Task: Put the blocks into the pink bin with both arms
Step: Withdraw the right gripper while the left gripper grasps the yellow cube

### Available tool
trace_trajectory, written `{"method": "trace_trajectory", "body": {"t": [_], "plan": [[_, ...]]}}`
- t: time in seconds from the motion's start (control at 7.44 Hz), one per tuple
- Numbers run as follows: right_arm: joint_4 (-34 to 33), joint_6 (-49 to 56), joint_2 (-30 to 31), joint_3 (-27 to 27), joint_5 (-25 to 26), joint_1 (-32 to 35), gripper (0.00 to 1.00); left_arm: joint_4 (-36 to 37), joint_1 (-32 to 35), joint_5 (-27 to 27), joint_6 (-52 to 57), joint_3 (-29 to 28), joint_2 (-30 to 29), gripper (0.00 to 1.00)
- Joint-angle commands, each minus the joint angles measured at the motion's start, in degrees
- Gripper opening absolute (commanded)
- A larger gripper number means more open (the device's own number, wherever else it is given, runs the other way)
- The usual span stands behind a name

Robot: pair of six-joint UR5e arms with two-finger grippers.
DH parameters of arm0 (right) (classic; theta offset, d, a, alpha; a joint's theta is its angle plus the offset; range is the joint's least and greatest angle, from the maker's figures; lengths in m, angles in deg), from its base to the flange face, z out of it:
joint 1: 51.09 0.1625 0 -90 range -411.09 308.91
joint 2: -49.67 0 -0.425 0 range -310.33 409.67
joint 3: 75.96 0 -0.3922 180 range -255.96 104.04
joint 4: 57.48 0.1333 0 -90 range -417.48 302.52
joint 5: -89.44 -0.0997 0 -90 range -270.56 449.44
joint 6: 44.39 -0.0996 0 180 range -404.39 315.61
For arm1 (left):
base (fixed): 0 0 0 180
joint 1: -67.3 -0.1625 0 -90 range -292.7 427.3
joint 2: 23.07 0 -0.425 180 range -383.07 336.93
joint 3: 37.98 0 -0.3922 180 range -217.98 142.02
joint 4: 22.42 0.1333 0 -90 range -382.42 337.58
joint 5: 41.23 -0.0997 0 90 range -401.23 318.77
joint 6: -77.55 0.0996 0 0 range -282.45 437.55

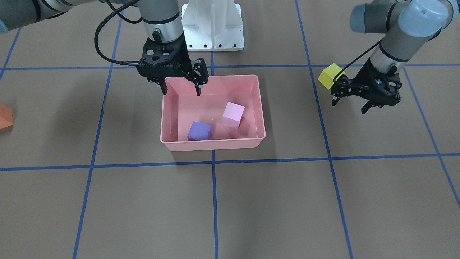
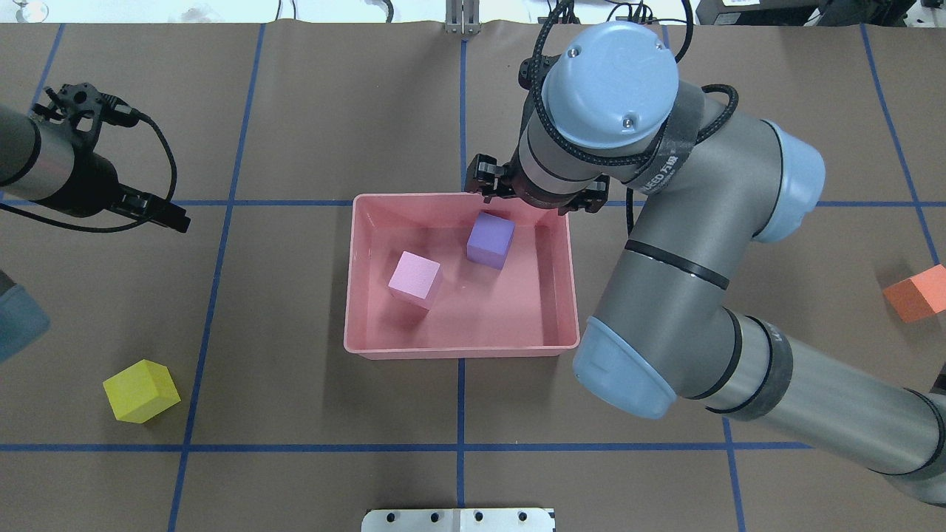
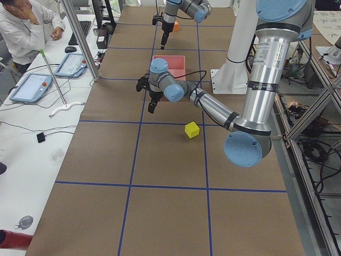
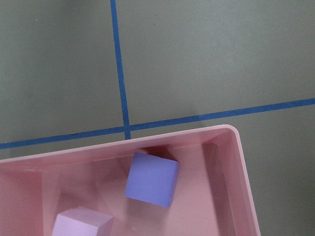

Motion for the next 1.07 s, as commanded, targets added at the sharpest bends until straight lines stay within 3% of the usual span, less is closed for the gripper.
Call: {"method": "trace_trajectory", "body": {"t": [0.0, 0.27, 0.4, 0.67, 0.94], "plan": [[-0.3, 7.1, 2.3, -0.2, -3.2, 4.7, 1.00, -7.7, -2.5, -0.2, -3.8, 1.1, 7.9, 1.00], [-0.1, 12.2, 3.9, -0.2, -4.3, 7.5, 1.00, -9.5, -7.2, -3.3, -5.2, 4.4, 10.8, 1.00], [0.0, 14.1, 4.8, -0.4, -6.5, 9.2, 1.00, -12.9, -10.4, -3.5, -5.1, 5.9, 13.5, 1.00], [0.1, 19.1, 7.8, -2.0, -8.1, 11.7, 1.00, -21.6, -18.7, -10.3, -4.1, 6.8, 20.3, 0.99], [0.1, 22.0, 8.9, -2.4, -8.9, 13.4, 1.00, -22.0, -20.2, -11.4, 5.4, 7.2, 21.5, 0.93]]}}
